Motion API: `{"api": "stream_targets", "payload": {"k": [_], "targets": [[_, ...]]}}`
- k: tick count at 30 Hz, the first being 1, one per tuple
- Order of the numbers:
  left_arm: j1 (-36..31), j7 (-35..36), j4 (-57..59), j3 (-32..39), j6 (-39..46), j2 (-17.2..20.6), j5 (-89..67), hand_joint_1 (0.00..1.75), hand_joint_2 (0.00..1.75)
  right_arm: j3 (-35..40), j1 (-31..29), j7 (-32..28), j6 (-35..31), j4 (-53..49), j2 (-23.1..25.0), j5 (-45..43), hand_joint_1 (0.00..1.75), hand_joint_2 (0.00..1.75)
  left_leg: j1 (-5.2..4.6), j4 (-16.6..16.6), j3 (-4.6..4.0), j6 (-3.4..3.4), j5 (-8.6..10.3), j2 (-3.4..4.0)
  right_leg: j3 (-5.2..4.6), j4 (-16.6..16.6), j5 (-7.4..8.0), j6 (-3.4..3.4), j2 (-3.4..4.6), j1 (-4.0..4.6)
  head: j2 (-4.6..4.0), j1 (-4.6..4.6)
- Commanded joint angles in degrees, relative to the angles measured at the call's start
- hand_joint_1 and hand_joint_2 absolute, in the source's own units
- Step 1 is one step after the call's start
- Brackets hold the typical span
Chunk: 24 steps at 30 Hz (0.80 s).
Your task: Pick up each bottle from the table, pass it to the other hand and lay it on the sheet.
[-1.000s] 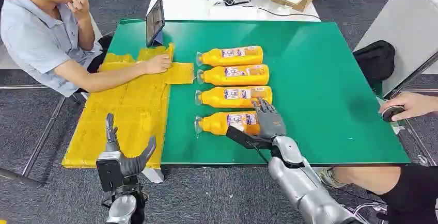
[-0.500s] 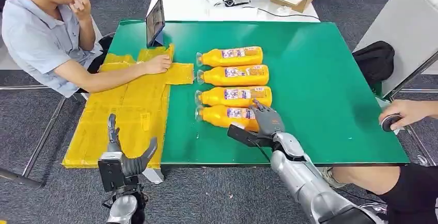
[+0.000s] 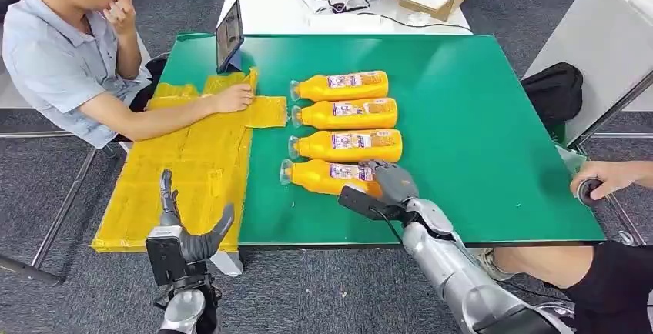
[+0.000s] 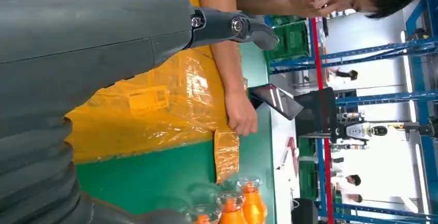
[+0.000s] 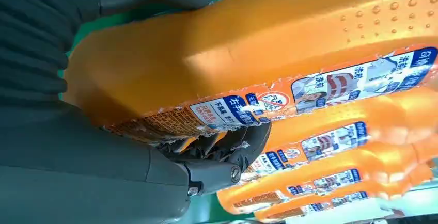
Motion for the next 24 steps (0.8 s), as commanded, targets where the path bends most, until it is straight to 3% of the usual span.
{"api": "stream_targets", "payload": {"k": [1, 5, 11, 13, 15, 21, 24], "targets": [[-1.3, 0.0, 2.3, -0.4, -0.1, 1.7, 0.9, 0.0, 1.75, -4.3, 7.4, -4.6, 4.7, 0.3, 2.5, -8.6, 1.75, 1.75, 0.08, -0.1, 0.24, -0.06, -0.03, -0.07, 0.27, -0.1, -0.03, -0.1, -0.07, 0.08, 0.0, 0.0], [-1.6, 0.9, 1.5, -0.9, -1.5, 1.5, 2.5, 0.0, 1.75, -7.7, 10.2, -9.0, 6.8, -6.7, 4.2, -17.1, 1.75, 1.75, 0.1, -0.1, 0.44, -0.1, -0.09, -0.01, 0.43, -0.1, -0.04, -0.16, -0.03, 0.11, 0.0, 0.0], [-2.0, 3.8, 0.1, -3.5, -6.4, 1.1, 5.8, 0.0, 1.75, -7.4, 13.1, -7.9, 5.4, -18.9, 7.0, -24.3, 1.75, 1.75, 0.1, 0.0, 0.28, -0.12, -0.09, -0.04, 0.27, 0.0, -0.06, -0.19, -0.05, 0.13, 0.0, 0.0], [-2.2, 5.1, -0.1, -4.6, -8.5, 1.1, 7.0, 0.0, 1.75, -7.1, 13.2, -7.6, 4.4, -20.6, 7.3, -25.0, 1.75, 1.75, 0.07, 0.1, 0.17, -0.11, -0.11, -0.02, 0.17, 0.1, -0.09, -0.19, -0.01, 0.1, 0.0, -0.02], [-1.9, 9.5, -0.9, -7.4, -16.1, 1.8, 11.0, 0.0, 1.75, -6.5, 12.7, -7.9, 3.6, -22.4, 7.5, -26.0, 1.75, 1.75, 0.06, 0.0, 0.09, -0.11, -0.12, 0.01, 0.11, 0.1, -0.1, -0.18, 0.0, 0.08, 0.0, 0.0], [-1.3, 11.1, -2.5, -13.2, -23.1, 3.9, 11.4, 0.0, 1.75, -3.0, 12.7, -8.1, 3.5, -25.1, 8.0, -26.5, 1.75, 1.75, 0.03, 0.1, -0.29, -0.01, -0.08, 0.01, -0.18, 0.1, -0.12, -0.15, 0.06, 0.04, 0.0, -0.02], [-1.5, 11.9, -2.4, -14.5, -28.1, 4.3, 14.2, 0.0, 1.75, -0.7, 12.7, -8.6, 3.2, -25.3, 7.9, -25.2, 1.75, 1.75, 0.06, 0.0, -0.09, -0.08, -0.25, 0.1, -0.01, 0.1, -0.27, -0.26, 0.15, 0.07, 0.0, 0.0]]}}
